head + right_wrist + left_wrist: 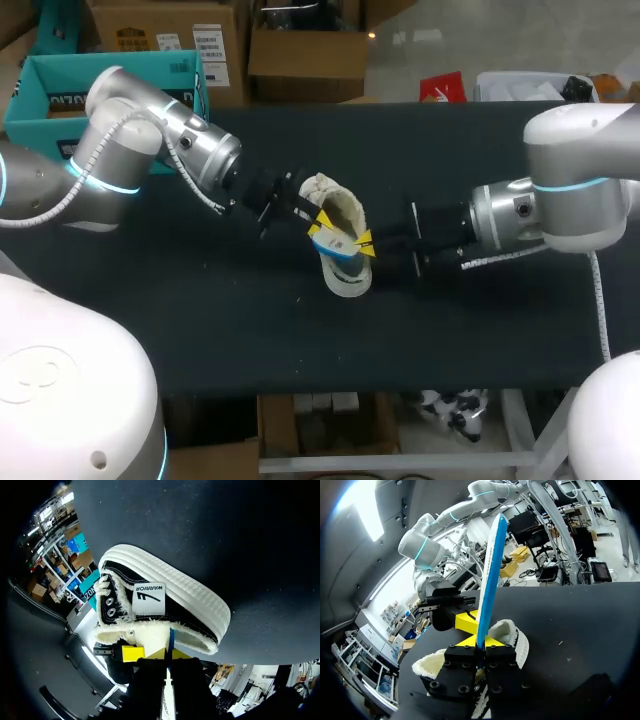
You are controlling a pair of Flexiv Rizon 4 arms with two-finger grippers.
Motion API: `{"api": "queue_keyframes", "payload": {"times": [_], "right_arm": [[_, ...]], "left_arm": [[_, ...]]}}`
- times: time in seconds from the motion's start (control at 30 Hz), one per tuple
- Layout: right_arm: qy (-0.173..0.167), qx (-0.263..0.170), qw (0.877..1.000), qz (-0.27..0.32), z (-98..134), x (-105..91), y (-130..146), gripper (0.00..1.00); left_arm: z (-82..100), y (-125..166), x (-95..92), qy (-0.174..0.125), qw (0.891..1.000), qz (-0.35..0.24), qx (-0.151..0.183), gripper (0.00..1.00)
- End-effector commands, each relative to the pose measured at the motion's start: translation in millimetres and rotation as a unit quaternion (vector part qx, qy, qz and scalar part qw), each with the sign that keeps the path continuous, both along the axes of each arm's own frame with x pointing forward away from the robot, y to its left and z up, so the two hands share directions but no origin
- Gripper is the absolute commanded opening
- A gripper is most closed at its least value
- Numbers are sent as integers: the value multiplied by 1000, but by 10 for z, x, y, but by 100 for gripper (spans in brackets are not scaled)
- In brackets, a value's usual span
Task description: Open the shoe tongue, take the insole out of the shoe, put the insole back into the shoe, and pack the shoe into the shoebox
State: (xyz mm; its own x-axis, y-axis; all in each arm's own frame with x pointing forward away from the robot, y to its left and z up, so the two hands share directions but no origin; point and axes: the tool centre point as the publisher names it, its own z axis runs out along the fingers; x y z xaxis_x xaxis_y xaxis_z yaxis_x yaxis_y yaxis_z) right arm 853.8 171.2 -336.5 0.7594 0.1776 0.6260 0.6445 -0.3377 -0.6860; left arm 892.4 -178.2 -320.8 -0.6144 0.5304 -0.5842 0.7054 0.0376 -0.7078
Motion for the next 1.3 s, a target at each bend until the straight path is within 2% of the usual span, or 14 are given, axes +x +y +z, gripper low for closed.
{"api": "queue_keyframes", "payload": {"times": [0.03, 0.23, 0.5, 0.53, 0.57, 0.67, 0.73, 0.87, 1.03, 1.1, 1.17, 1.2, 1.23, 1.3], "right_arm": [[-9, -32, 999, -23, 57, 11, 79, 0], [-12, -30, 999, -27, -30, 65, 43, 0], [-9, -25, 999, -28, -132, 138, 30, 0], [-10, -24, 999, -28, -138, 143, 28, 0], [-10, -24, 999, -28, -145, 150, 26, 0], [-11, -22, 999, -29, -160, 163, 11, 0], [-11, -20, 999, -30, -170, 173, -4, 0], [-10, -18, 999, -35, -187, 179, -42, 0], [-10, -15, 999, -40, -198, 178, -79, 0], [-10, -15, 999, -42, -196, 179, -94, 0], [-10, -15, 999, -43, -196, 183, -102, 0], [-9, -14, 999, -43, -196, 185, -105, 0], [-9, -14, 999, -43, -198, 190, -106, 0], [-8, -14, 999, -42, -199, 197, -107, 0]], "left_arm": [[-105, -93, 66, 9, 1000, -8, 2, 0], [-158, -109, 80, 10, 1000, -6, 9, 0], [-141, -72, 35, 9, 1000, -7, 11, 0], [-129, -61, 23, 8, 1000, -8, 11, 18], [-116, -50, 10, 8, 1000, -10, 9, 27], [-77, -24, -22, 7, 1000, -5, 5, 44], [-46, -9, -52, 9, 1000, -2, 4, 47], [28, 37, -139, 6, 1000, -2, -2, 48], [94, 84, -203, 7, 1000, -10, -10, 47], [106, 97, -226, 7, 1000, -12, -12, 42], [109, 98, -243, 5, 1000, -14, -13, 29], [103, 92, -250, 3, 1000, -14, -11, 18], [93, 82, -250, 2, 1000, -14, -10, 0], [63, 55, -236, 3, 1000, -14, -5, 0]]}}
